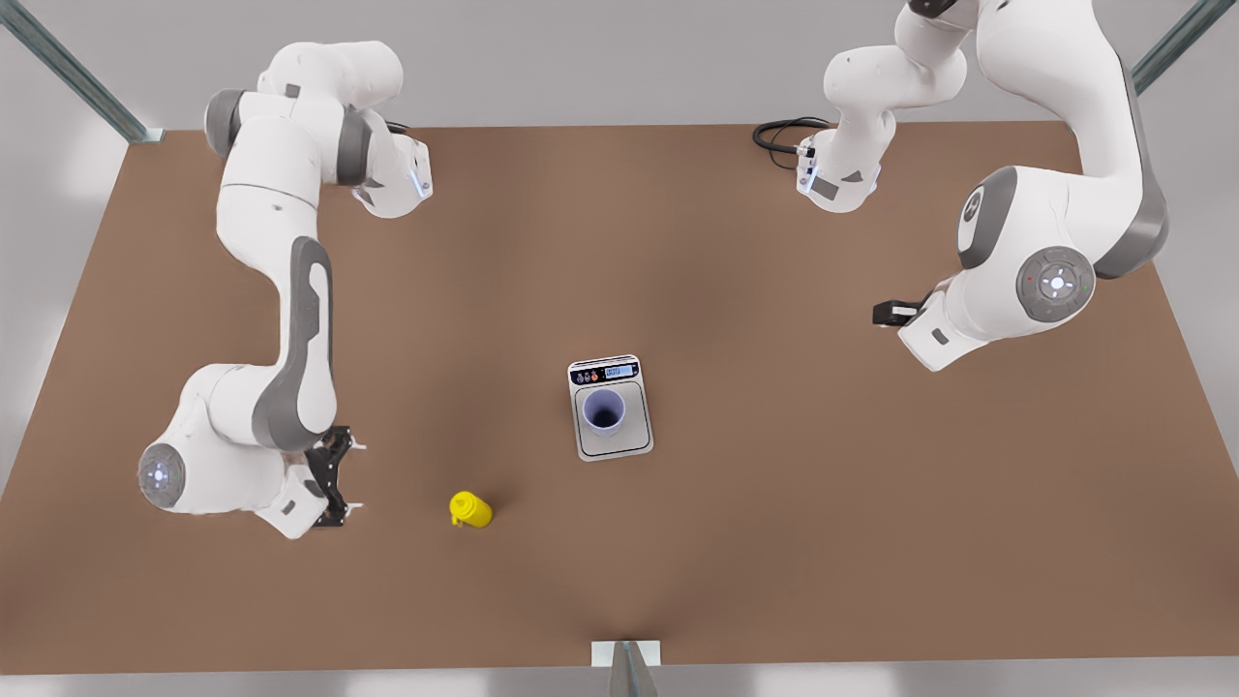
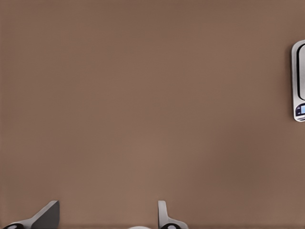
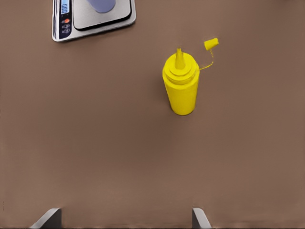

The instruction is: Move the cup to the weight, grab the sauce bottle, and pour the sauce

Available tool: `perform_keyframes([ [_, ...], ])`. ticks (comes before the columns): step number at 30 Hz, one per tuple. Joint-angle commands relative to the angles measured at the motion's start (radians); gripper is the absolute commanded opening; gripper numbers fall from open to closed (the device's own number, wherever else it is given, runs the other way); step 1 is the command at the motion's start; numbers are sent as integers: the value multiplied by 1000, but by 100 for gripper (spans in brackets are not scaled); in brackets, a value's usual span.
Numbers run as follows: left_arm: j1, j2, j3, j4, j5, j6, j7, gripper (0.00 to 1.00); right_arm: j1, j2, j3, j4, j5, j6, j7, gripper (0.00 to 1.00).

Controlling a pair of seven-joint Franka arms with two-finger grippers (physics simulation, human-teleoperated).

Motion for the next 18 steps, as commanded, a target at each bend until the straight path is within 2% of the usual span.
perform_keyframes([
  [1, 0, -1, -1, -1, 1, 0, 0, 100, 23, -52, -8, 0, -206, -72, 1516, 100],
  [3, 3, -1, -1, -1, 1, 0, 0, 100, 28, -143, -4, -15, -290, -109, 1519, 100],
  [4, 2, -1, -1, -1, 1, -2, 0, 100, 5, -241, 80, -87, -368, -109, 1522, 100],
  [5, 2, -3, -1, -1, 1, -5, 0, 100, -113, -354, 312, -130, -545, -107, 1580, 100],
  [6, 0, -4, -2, -1, 1, -5, 0, 100, -191, -449, 436, -222, -615, -95, 1635, 100],
  [7, 0, -6, -2, 0, 1, -5, 0, 100, -236, -462, 478, -231, -626, -95, 1631, 100],
  [9, 2, -6, -5, 2, 2, -6, 1, 100, -239, -503, 481, -248, -628, -103, 1636, 100],
  [10, 9, -3, -2, 2, 1, -8, 4, 100, -280, -543, 521, -280, -637, -104, 1637, 100],
  [12, 9, -1, -1, 2, 1, -5, 3, 100, -297, -603, 533, -323, -652, -109, 1632, 100],
  [14, 9, -1, -2, 2, -1, -18, 0, 100, -328, -666, 581, -366, -660, -136, 1636, 100],
  [18, 9, -1, -2, 0, -1, -20, 0, 100, -345, -684, 582, -366, -660, -153, 1636, 100],
])
